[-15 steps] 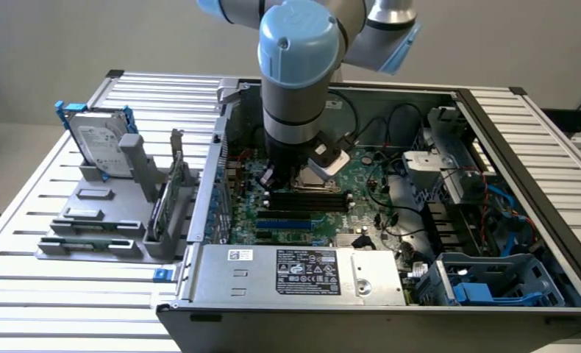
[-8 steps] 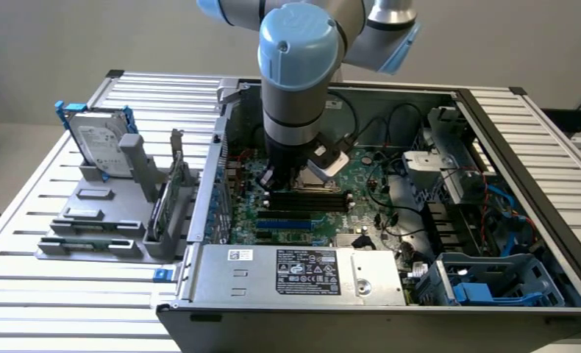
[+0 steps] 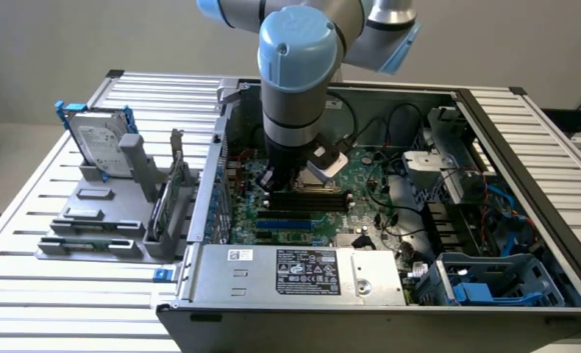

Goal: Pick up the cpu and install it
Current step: 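Install the first cpu locking lever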

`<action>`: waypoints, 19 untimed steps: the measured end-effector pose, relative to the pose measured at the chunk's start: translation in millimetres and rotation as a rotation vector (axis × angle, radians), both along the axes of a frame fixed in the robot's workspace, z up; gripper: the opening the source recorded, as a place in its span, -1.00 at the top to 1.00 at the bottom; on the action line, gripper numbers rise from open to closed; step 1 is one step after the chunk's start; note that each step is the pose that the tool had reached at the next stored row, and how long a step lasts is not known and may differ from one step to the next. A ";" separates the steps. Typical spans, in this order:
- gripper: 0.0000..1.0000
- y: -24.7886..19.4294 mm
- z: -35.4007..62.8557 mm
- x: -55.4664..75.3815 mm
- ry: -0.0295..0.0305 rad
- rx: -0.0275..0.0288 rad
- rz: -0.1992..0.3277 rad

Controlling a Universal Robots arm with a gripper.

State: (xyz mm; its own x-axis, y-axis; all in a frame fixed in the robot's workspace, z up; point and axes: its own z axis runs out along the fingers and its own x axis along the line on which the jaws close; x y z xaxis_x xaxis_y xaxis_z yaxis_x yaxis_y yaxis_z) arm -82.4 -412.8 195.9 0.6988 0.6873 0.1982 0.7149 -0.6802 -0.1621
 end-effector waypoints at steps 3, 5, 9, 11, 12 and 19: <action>0.79 0.3 -1.2 0.0 -0.0005 0.0001 0.000; 0.79 0.4 -1.6 -0.1 -0.0004 -0.0002 0.000; 0.79 0.7 -1.9 -0.2 -0.0006 -0.0001 0.000; 0.79 0.7 -2.0 -0.3 -0.0010 -0.0009 0.000; 0.79 0.7 -2.0 -0.3 -0.0015 -0.0023 0.000; 0.79 0.9 -1.3 -0.4 -0.0030 -0.0097 0.000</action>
State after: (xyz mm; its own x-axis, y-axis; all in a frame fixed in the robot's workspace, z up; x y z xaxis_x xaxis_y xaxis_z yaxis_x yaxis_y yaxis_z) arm -82.8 -411.9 194.6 0.6984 0.6890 0.1937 0.7152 -0.6819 -0.1533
